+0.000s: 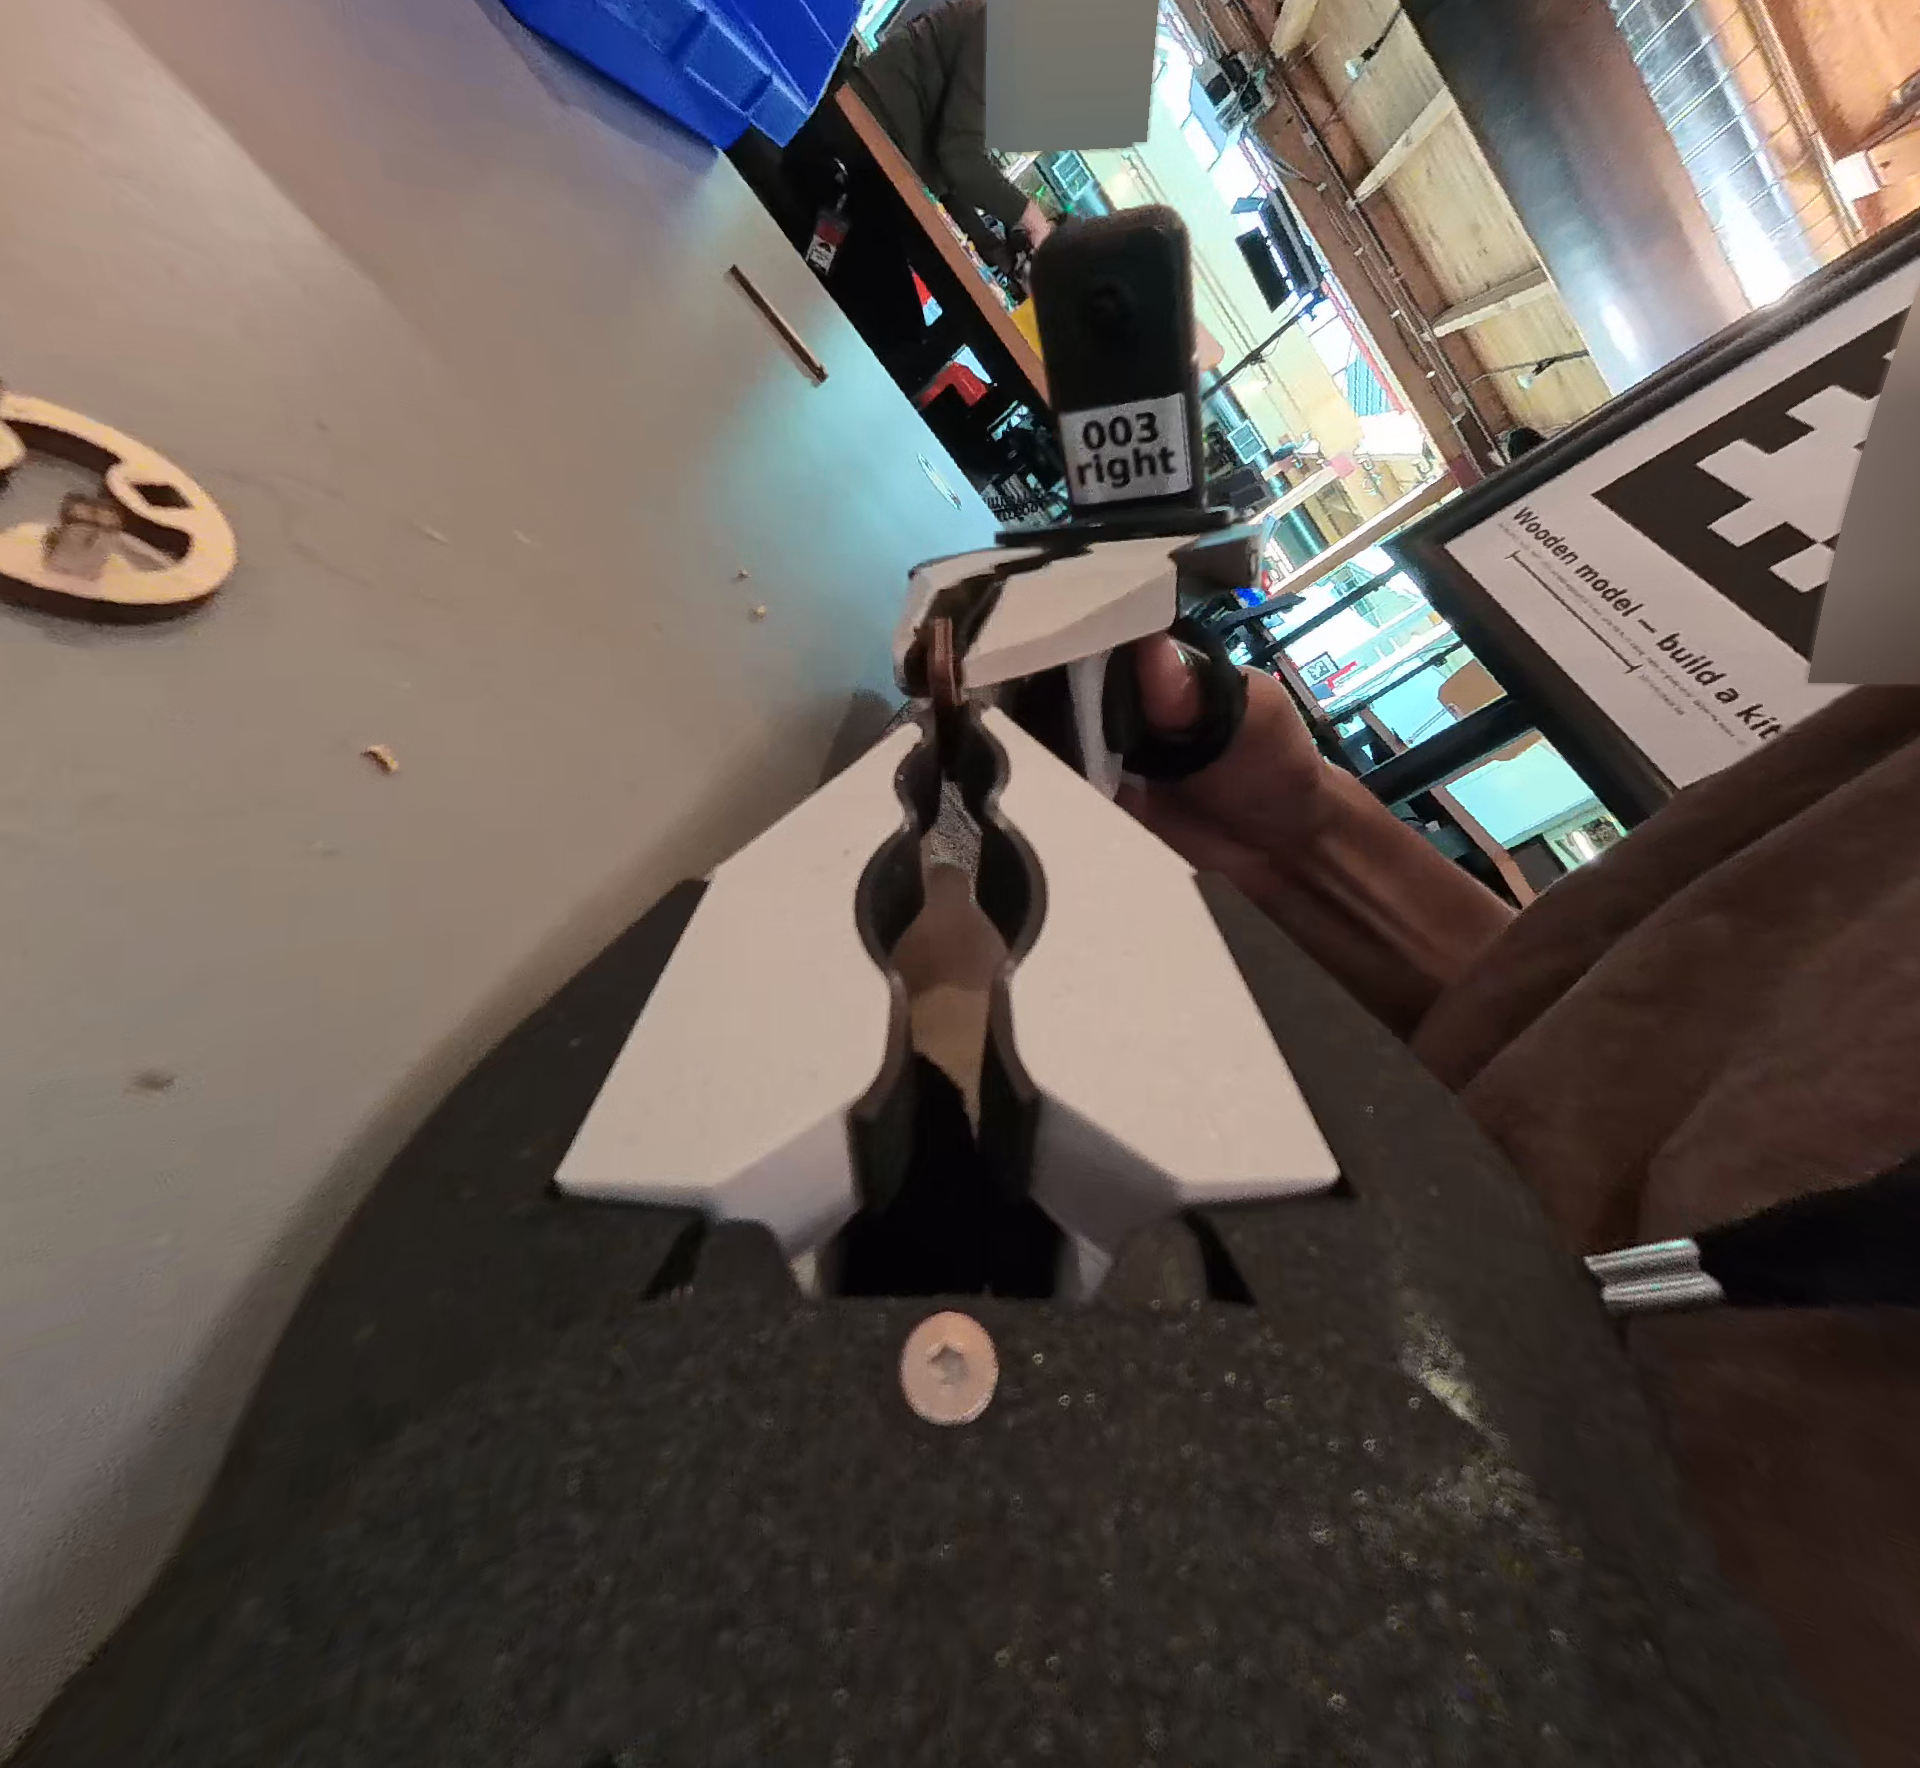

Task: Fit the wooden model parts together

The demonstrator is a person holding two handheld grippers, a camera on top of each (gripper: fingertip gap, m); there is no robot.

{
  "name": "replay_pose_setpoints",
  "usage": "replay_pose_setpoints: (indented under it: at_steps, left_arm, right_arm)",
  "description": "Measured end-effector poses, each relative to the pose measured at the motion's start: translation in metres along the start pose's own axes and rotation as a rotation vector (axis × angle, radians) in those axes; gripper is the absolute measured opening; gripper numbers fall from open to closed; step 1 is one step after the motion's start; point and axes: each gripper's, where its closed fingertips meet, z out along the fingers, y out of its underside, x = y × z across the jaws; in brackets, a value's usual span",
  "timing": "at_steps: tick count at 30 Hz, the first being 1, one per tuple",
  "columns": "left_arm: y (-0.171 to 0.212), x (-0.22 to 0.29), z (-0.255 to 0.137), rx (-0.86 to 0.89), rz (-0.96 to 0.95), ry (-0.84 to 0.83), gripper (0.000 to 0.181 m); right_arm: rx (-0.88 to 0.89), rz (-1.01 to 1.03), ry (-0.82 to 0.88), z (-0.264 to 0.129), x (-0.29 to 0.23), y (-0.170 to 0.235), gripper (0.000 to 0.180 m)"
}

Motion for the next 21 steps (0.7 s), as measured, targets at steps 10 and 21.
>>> replay_pose_setpoints:
  at_steps: [10, 21]
  left_arm:
    - [0.009, -0.008, 0.003, -0.035, 0.105, -0.101, 0.002]
    - [0.007, -0.009, 0.008, -0.058, 0.115, -0.131, 0.001]
  right_arm:
    - [-0.03, -0.157, 0.189, -0.001, 0.011, 0.007, 0.003]
    - [-0.083, -0.233, 0.215, -0.011, 0.011, 0.006, 0.01]
